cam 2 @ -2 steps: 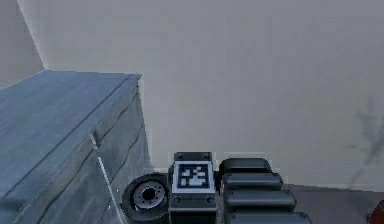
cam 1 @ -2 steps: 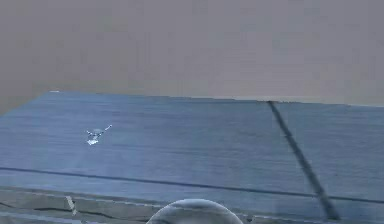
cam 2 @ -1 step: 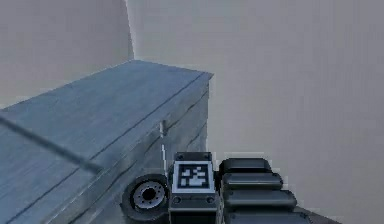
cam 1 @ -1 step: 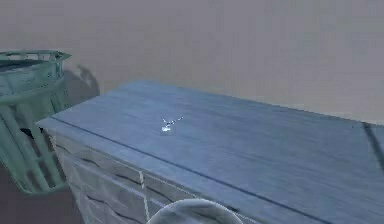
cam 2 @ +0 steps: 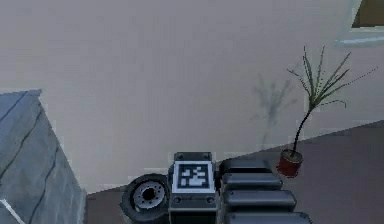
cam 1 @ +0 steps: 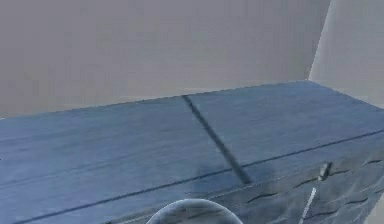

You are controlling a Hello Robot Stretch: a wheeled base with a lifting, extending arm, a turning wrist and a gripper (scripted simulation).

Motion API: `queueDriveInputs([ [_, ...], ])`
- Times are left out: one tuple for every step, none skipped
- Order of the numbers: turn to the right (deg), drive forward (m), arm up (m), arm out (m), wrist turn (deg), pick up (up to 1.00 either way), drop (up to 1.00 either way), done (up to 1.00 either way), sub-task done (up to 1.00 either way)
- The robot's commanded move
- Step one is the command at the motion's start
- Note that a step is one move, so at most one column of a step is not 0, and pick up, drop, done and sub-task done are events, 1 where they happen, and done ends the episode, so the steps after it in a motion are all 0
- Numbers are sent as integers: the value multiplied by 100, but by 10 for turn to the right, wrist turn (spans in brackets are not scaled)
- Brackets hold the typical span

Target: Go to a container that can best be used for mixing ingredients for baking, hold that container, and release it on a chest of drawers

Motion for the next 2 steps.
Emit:
queueDriveInputs([
  [150,0,0,0,0,0,0,0,0],
  [-30,0,0,0,0,0,0,0,0],
])
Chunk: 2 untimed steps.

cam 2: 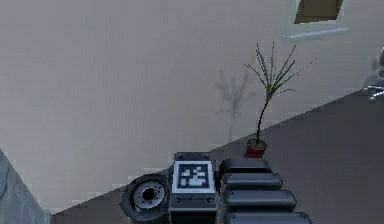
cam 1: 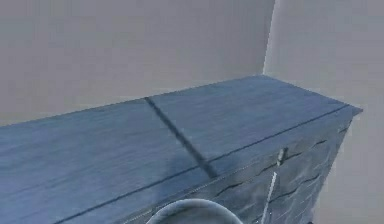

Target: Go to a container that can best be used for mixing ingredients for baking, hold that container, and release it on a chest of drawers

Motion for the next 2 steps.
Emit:
queueDriveInputs([
  [0,20,0,0,0,0,0,0,0],
  [-390,0,0,0,0,0,0,0,0],
])
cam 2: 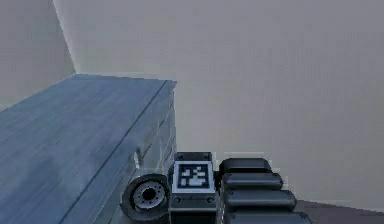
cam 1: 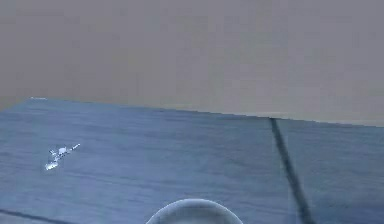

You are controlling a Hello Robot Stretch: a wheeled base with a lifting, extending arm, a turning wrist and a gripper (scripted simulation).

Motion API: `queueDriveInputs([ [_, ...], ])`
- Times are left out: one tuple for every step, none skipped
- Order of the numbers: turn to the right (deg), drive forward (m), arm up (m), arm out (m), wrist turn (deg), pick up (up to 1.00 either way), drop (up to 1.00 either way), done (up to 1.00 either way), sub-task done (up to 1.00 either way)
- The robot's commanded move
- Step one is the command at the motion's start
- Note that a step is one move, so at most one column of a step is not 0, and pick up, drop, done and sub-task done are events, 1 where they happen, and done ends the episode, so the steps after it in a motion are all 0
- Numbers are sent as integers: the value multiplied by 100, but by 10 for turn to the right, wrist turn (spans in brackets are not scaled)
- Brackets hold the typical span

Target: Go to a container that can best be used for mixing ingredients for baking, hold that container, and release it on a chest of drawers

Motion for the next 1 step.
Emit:
queueDriveInputs([
  [330,0,0,0,0,0,0,0,0],
])
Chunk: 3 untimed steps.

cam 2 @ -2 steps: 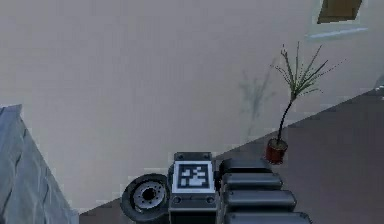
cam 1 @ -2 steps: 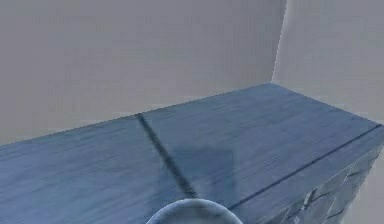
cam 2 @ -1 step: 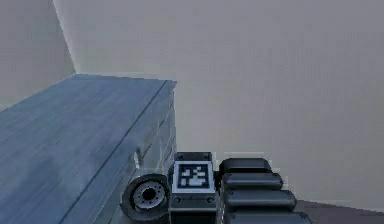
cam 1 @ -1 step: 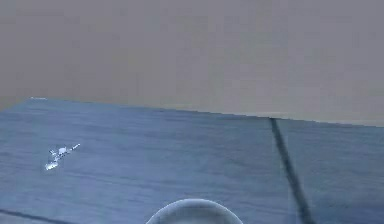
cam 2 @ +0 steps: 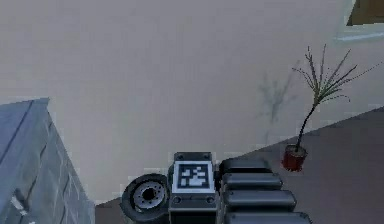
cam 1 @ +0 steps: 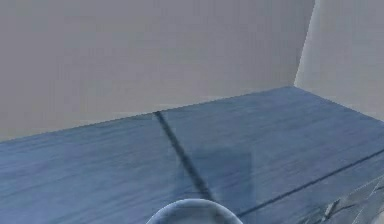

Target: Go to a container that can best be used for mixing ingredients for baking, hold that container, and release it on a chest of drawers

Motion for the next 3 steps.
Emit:
queueDriveInputs([
  [-450,0,0,0,0,0,0,0,0],
  [450,0,0,0,0,0,0,0,0],
  [90,0,0,0,0,0,0,0,0],
])
